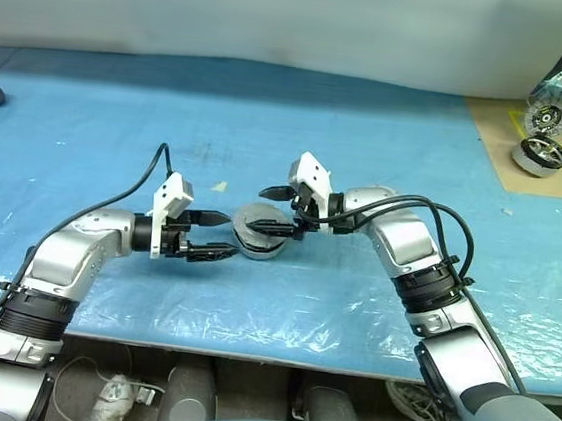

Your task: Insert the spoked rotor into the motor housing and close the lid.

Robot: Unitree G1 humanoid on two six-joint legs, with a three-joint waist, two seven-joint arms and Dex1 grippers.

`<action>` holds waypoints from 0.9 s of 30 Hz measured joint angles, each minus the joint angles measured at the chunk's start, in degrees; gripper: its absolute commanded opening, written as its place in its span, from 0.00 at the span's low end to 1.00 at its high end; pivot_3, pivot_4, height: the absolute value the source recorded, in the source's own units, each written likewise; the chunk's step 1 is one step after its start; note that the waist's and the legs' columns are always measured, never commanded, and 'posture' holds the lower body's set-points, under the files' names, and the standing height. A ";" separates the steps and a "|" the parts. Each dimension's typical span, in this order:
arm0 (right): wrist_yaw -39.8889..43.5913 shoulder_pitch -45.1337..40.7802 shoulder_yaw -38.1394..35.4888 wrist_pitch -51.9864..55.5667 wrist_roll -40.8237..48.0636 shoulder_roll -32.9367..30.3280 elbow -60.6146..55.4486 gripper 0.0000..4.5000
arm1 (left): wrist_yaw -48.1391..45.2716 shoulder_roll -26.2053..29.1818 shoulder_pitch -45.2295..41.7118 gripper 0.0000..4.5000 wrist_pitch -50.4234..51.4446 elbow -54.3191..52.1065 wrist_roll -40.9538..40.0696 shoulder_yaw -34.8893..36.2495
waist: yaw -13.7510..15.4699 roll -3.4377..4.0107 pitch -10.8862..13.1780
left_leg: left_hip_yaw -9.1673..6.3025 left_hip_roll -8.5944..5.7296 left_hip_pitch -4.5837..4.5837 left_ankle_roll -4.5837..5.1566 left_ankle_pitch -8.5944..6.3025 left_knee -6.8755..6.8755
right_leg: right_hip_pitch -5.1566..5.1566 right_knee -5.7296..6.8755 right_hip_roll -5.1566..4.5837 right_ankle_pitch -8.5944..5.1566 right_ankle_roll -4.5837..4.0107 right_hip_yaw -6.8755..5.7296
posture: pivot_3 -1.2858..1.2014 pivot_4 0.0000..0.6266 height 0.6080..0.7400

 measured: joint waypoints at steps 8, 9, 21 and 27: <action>-0.43 -0.02 0.64 -2.05 -2.00 0.13 2.10 0.91 | -2.14 1.53 0.42 0.92 -4.18 5.28 1.07 0.03 | 0.02 0.00 0.00 | 0.00 -0.01 -0.01 0.00 0.00 0.03 | 0.00 0.00 -0.01 -0.02 -0.04 0.01 | 0.52 0.24 1.00; -0.32 -0.02 1.11 -2.38 -2.32 0.11 2.12 0.91 | -2.11 1.53 0.39 0.92 -4.23 5.39 1.13 0.03 | 0.02 0.00 0.00 | 0.00 -0.01 -0.01 0.00 0.00 0.03 | 0.00 0.00 -0.01 -0.02 -0.04 0.01 | 0.52 0.24 1.00; -0.33 0.88 5.89 -9.12 -8.14 0.03 5.30 0.91 | -4.36 0.28 -0.14 0.92 -11.23 14.34 3.53 -0.17 | -0.02 -0.01 -0.01 | 0.00 -0.01 0.07 0.00 0.00 0.03 | 0.04 0.03 0.00 -0.02 -0.03 0.03 | 0.52 0.24 1.00; -0.59 1.14 5.36 -10.44 -8.49 -0.10 6.17 0.70 | -7.68 -0.21 -0.76 0.92 -17.36 22.24 5.21 -0.18 | 0.04 -0.01 -0.01 | 0.00 0.00 0.15 0.00 0.00 0.12 | 0.17 0.04 -0.02 -0.08 -0.14 0.04 | 0.52 0.24 1.00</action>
